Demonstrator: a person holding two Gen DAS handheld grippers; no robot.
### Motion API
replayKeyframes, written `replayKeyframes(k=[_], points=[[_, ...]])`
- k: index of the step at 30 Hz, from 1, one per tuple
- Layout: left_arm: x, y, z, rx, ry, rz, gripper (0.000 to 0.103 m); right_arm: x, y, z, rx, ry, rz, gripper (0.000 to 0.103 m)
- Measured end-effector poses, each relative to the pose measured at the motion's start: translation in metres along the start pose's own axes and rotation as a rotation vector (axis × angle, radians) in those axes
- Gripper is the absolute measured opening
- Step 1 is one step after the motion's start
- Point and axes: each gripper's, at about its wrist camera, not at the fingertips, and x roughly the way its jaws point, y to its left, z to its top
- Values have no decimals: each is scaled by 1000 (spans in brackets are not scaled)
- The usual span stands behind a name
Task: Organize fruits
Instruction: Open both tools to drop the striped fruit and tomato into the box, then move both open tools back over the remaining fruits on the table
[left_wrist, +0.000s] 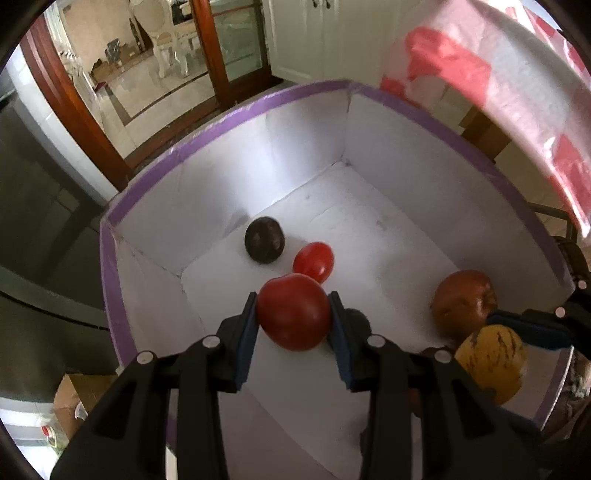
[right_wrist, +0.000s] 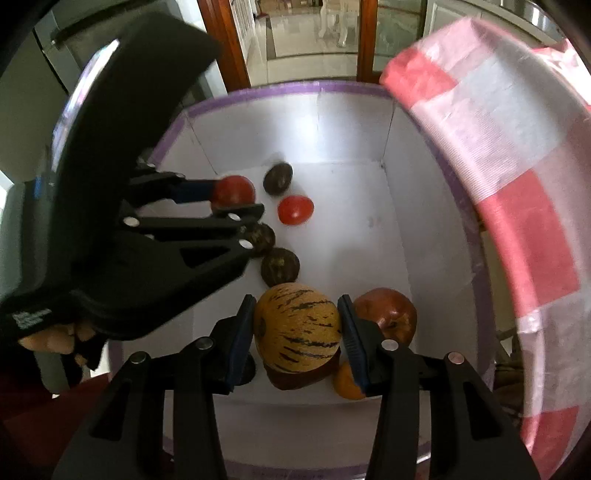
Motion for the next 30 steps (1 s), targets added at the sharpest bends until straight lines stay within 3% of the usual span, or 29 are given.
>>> replayKeyframes(k=[2,7,11,22,30], points=[[-1,3,1,-17,-1,-22,38,5,-3,-1,6,15,-3,46],[-7,2,6,-38,-37,5,73,7,-9,-1,28,18,-12,47],[-9,0,7,-29,-45,21,78,-2,-12,1,55,-19,9,53],[-32,-8,19,-11,-112,26,90,-60,-15,-7,21,-127,58,53],[-71,-50,37,115,-200,51,99,-164,-60,-20,106,-408,40,68]])
